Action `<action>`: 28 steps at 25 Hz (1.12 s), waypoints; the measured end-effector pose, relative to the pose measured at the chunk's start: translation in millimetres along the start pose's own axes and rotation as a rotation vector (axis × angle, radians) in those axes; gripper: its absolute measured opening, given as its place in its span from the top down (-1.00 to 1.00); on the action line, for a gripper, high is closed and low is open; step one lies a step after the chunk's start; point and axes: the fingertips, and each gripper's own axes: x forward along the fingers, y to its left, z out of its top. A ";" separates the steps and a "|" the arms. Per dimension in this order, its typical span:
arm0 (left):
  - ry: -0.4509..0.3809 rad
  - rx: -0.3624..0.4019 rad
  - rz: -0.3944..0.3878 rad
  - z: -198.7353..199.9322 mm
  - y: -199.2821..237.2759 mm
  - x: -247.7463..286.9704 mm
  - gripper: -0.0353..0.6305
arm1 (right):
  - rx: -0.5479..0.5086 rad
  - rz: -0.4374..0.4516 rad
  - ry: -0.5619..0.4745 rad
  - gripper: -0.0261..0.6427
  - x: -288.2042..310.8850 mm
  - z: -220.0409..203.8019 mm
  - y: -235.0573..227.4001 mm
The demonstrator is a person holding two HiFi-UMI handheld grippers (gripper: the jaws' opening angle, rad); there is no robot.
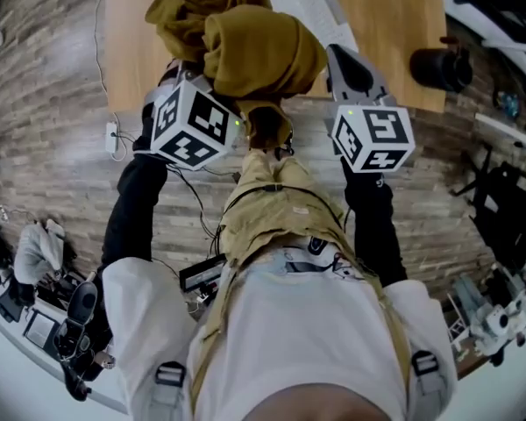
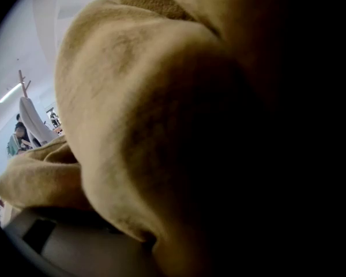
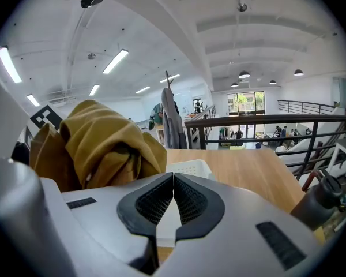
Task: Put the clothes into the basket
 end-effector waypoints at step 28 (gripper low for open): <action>0.464 0.044 -0.369 -130.2 -16.2 196.0 -0.18 | 0.040 -0.001 0.117 0.86 37.5 -31.7 -16.9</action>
